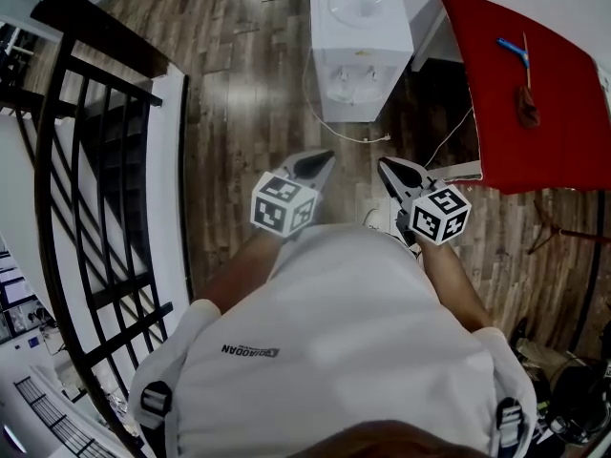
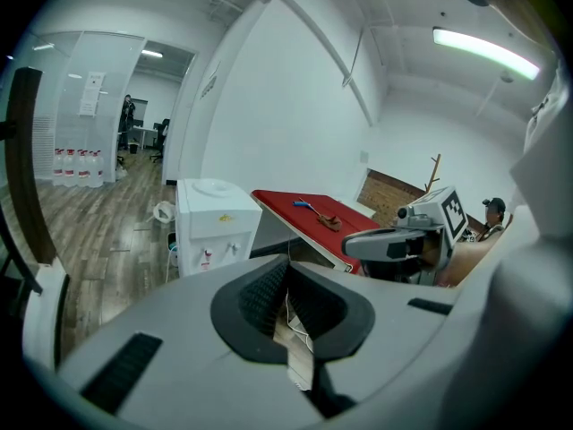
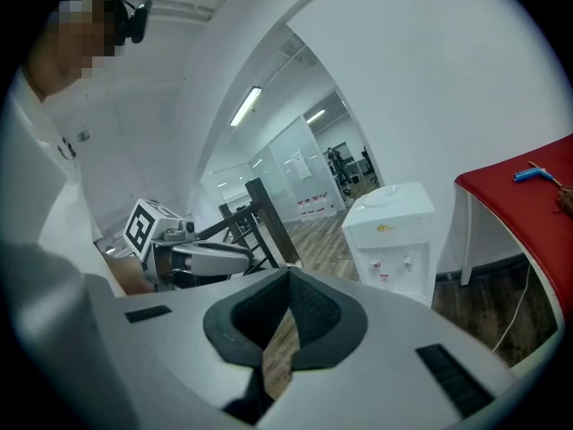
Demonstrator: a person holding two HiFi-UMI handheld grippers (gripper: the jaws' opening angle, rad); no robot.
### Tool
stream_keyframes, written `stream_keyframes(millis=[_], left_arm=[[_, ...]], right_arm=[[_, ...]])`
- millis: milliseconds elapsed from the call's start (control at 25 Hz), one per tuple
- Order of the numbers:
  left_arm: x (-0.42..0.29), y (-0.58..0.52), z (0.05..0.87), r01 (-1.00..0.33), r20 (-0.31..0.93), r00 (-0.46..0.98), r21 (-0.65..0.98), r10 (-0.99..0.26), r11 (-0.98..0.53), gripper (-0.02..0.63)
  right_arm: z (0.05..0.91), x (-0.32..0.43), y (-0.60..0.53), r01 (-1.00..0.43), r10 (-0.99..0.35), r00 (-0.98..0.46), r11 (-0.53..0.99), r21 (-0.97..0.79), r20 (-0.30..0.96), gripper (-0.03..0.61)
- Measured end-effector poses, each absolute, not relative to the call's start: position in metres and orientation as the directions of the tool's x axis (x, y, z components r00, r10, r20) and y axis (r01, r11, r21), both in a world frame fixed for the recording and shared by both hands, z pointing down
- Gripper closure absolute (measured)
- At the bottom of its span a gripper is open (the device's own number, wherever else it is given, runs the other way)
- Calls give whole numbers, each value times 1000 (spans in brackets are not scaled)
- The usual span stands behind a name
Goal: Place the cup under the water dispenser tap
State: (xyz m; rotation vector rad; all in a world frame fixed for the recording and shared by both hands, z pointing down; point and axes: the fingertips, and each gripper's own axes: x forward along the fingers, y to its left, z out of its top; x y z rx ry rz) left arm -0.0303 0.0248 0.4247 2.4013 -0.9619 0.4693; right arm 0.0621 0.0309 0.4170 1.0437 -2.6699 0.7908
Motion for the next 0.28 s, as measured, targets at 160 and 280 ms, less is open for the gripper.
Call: stream_keyframes(millis=[160,280], left_arm=[[-33,24,424,-710,483,692,323,-537,-625,617],[-37,22,421,-709,477,694,321,-540,-627,617]], right_arm=[[415,62,30,-677,-592,-734,608,-414,332,557],[412,57,28,-675,-593,-737,613,-411,326,557]])
